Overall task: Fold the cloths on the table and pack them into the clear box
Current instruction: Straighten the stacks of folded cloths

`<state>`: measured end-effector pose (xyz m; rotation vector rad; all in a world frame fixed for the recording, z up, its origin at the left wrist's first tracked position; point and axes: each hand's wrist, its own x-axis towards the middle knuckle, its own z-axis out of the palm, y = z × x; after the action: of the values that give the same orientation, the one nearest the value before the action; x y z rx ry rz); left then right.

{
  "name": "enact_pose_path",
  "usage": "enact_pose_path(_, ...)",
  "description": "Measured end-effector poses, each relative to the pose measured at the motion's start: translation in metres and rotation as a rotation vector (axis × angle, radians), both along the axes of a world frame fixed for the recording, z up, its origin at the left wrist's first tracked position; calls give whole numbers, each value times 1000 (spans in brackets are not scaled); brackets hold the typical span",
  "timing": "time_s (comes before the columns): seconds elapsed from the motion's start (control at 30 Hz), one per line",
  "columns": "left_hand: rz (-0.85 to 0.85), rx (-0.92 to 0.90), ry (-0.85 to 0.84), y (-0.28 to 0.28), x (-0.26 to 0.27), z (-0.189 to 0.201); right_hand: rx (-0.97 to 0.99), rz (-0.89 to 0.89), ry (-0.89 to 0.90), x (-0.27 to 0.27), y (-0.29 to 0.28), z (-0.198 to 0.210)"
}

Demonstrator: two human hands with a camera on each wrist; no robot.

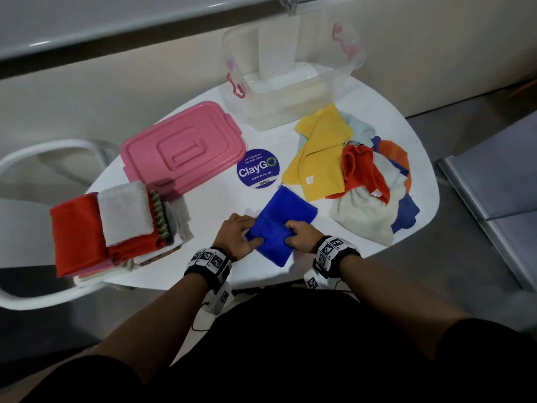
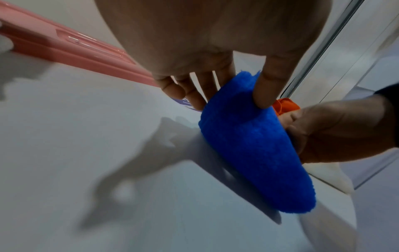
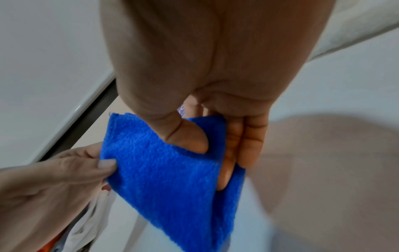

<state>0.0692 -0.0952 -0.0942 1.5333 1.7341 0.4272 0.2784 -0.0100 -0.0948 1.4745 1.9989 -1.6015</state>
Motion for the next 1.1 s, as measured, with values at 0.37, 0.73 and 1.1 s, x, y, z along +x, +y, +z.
enact_pose_path(0.37, 54, -111, -111, 7, 3, -5, 23, -93, -105, -4, -7, -1)
enact_pose_path(0.73, 50, -209, 270, 0, 11, -28, 400, 19, -307, -13, -19, 11)
enact_pose_path(1.1, 413, -449, 7, 12, 6, -30, 487, 567, -210, -8, -24, 2)
